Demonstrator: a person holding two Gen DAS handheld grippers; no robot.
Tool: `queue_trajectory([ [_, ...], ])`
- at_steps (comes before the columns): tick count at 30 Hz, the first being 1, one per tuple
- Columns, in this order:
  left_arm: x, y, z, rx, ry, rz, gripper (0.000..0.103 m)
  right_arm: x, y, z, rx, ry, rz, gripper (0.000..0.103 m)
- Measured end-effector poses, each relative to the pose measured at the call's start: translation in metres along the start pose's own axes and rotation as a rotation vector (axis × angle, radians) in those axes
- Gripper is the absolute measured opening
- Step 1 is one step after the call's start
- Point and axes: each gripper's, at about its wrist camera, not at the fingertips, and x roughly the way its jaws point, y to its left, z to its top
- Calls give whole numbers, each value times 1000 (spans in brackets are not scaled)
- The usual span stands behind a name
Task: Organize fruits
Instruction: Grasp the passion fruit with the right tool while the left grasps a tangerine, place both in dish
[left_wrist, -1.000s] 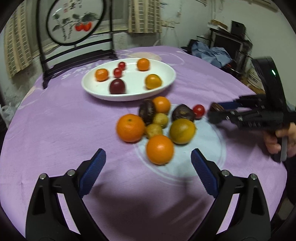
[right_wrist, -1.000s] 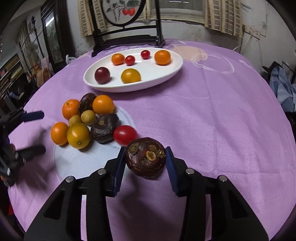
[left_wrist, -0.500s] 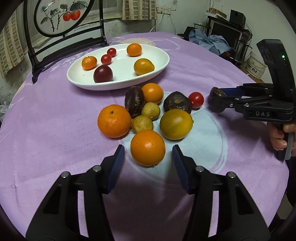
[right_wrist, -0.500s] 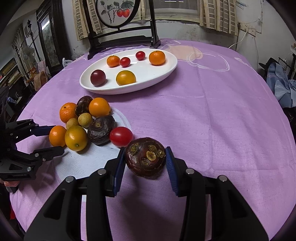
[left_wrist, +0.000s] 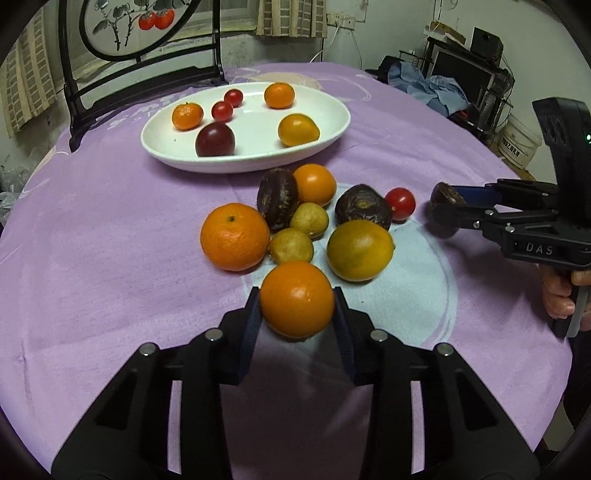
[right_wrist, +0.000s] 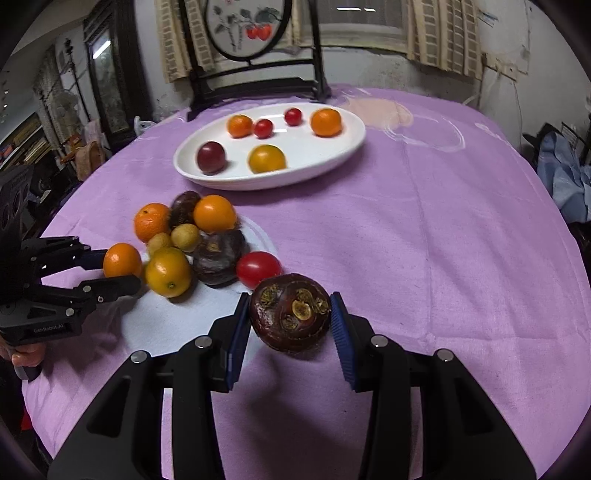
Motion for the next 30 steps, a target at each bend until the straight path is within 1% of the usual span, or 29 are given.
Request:
queue_trajectory([
  [3,-17,1,4,-8,-67,-19,38,-10,13,5,-28,-70,91,43],
  [4,-24,4,10,-23,-101,-28,38,-13,17,11,-23,-102,127,43],
  [6,-28,11,26,-64,-142,-31,38,-15,19,25,9,-154,155,43],
  [8,-27,19,44,-104,-165,-21,38,-13,17,46,61,-212,145,43],
  [11,-17,35,78,-166,-185,12,38,3,8,76,105,-257,87,43],
  [14,1,52,107,-194,-198,91,38,33,-3,98,139,-245,30,43],
  [16,16,66,119,-241,-181,107,38,55,-12,108,167,-217,9,43],
  [18,31,78,127,-273,-162,117,38,66,-16,114,172,-208,-12,43],
  [21,42,84,129,-276,-138,144,38,76,-20,121,176,-199,-14,43],
  [24,54,90,131,-280,-106,151,39,85,-22,126,182,-182,-8,43],
  [26,56,90,131,-281,-112,158,39,86,-18,125,174,-172,-24,45],
  [27,55,88,132,-278,-113,171,43,85,-16,124,169,-170,-32,47],
  [28,53,87,130,-274,-120,184,49,81,-15,124,163,-174,-34,49],
  [29,50,85,130,-265,-133,200,62,77,-14,123,165,-182,-29,52],
  [30,46,82,128,-256,-150,220,68,70,-14,122,171,-196,-20,55],
])
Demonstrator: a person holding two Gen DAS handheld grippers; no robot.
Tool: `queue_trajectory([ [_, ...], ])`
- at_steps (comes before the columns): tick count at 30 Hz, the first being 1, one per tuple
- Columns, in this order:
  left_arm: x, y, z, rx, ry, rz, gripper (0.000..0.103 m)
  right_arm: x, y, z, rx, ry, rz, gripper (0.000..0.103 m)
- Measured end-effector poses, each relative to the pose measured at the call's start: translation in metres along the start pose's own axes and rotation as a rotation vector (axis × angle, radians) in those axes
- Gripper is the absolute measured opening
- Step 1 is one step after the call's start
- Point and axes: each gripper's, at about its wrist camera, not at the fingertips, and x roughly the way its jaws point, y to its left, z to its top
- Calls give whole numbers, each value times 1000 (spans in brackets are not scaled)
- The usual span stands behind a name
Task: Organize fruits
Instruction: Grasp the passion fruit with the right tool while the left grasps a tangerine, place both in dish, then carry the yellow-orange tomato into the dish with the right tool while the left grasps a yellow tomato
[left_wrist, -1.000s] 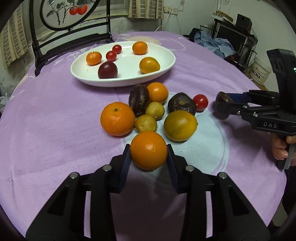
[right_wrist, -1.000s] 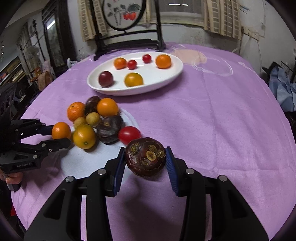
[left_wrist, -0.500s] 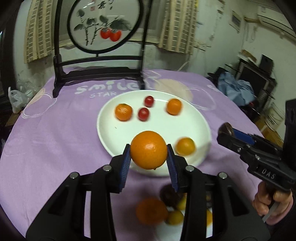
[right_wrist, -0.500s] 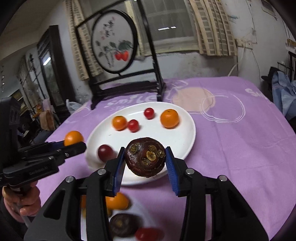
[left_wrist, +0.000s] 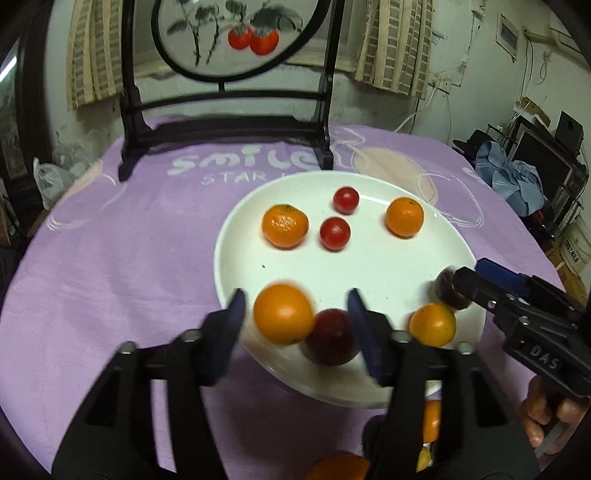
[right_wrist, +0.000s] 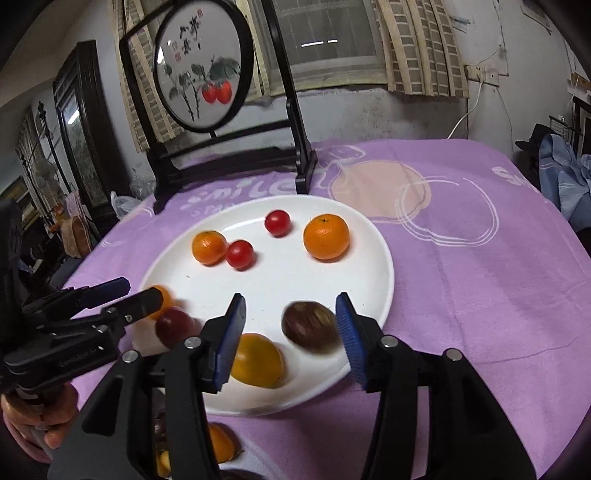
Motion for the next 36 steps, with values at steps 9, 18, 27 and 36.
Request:
queue_trajectory([
  [9,-36,3,-17,-6,-65,16,92,-48,13,-20,-55,-60,37,60],
  [18,-51,28,-51,-19,-20,74,97,-69,33,-69,-184,40,112,62],
  [27,-68,48,-59,-95,-30,86,98,-83,72,-98,-399,59,161,62],
  [36,-66,55,-59,-120,-12,89,98,-68,96,-120,-577,137,157,53],
])
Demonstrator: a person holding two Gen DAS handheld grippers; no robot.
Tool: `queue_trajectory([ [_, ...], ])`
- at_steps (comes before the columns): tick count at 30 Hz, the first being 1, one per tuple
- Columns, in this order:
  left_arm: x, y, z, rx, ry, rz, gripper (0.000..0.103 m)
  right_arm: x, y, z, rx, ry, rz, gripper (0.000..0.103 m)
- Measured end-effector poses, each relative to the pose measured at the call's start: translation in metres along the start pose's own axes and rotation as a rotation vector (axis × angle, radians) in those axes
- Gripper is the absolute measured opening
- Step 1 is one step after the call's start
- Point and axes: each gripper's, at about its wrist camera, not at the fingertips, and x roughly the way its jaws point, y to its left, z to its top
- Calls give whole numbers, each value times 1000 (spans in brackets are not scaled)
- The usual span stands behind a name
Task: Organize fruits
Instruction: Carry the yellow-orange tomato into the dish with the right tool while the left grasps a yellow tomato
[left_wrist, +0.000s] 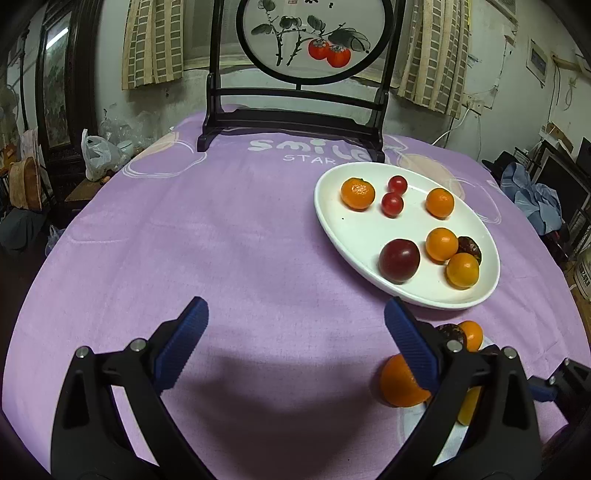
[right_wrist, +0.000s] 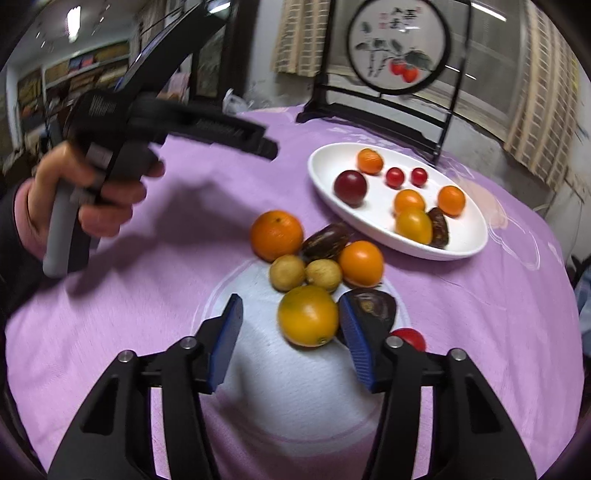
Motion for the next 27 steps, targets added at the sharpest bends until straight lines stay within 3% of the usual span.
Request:
queue_trajectory([
  [5,-1,-4,0,18,-5,2,98,7,6,-3,-36,18,-58,51],
  [13,1,-7,-2,31,3,7,98,13,8,-6,-70,42,-112,39],
  [17,1,-7,-2,29,8,-4,98,-1,-15,0,70,-17,-26,39],
  [20,2,-11,-4,47,42,-69,98,-17,-40,4,217,-88,36,39],
  [25,4,-36,-18,161,114,-213,93,-24,-64,1,347,-113,40,39],
  [27,4,-47,-24,223,124,-235,85,-23,-67,0,360,-109,33,39],
])
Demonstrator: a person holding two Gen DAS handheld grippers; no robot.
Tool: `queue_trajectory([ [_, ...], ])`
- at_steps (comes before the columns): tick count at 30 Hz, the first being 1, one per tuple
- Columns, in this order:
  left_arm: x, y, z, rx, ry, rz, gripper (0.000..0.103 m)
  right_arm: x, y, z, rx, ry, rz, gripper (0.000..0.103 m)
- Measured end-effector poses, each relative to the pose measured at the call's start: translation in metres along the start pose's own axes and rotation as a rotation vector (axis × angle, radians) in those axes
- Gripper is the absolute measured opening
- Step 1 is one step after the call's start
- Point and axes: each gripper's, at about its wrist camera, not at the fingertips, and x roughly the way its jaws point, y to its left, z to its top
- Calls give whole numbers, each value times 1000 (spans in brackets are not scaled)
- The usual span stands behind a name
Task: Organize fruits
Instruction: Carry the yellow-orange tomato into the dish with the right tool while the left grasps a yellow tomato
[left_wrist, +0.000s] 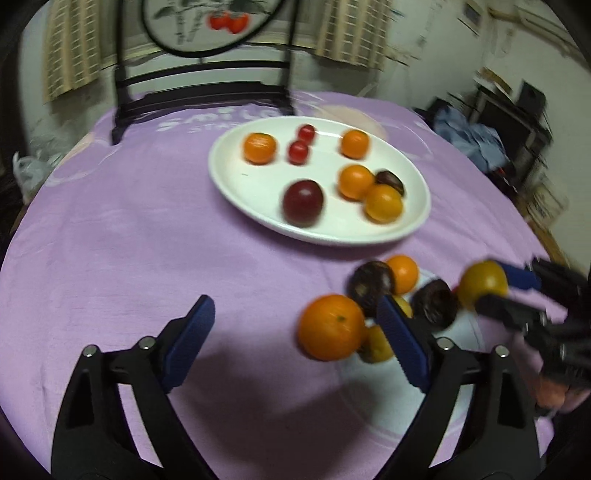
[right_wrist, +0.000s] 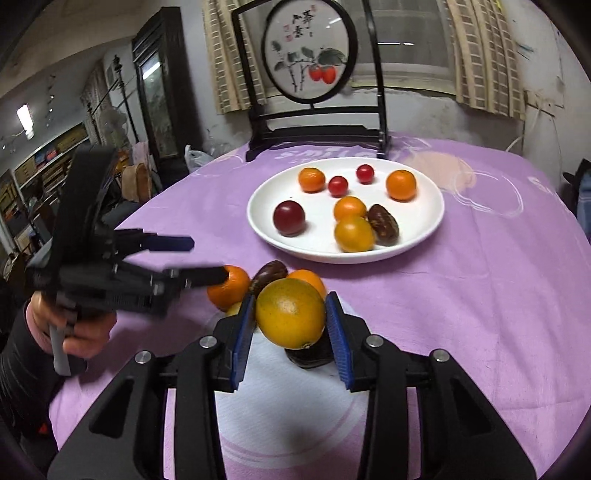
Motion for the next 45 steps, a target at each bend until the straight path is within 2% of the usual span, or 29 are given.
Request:
queue_trajectory([
  [4,3,-15,-8,112,27,-42,71,3,-1,0,15,14,3,39],
  [6,-1,-14,-10,148,11,-45,67,2,0,-1,10,13,-3,39],
  [10,-5,-7,-11,163,5,-67,59,0,2,-3,4,17,4,39],
  [15,2,-8,-15,195,35,-73,52,-1,4,-3,2,20,4,39],
  [20,1,-13,-21,252,55,-103,52,-1,6,-4,0,18,7,39],
  [25,15,-19,-26,286,76,-48,52,0,5,-3,1,18,3,39],
  [32,24,-23,-23,297,44,-31,51,1,7,-5,-12,26,-3,39],
  [35,25,-24,-22,294,44,-43,45,1,7,-5,-14,25,-8,39],
  [41,19,-28,-24,305,37,-6,44,1,6,-4,-10,27,-8,39],
  [45,2,-26,-19,263,-8,-30,44,-3,2,-1,21,12,46,39],
])
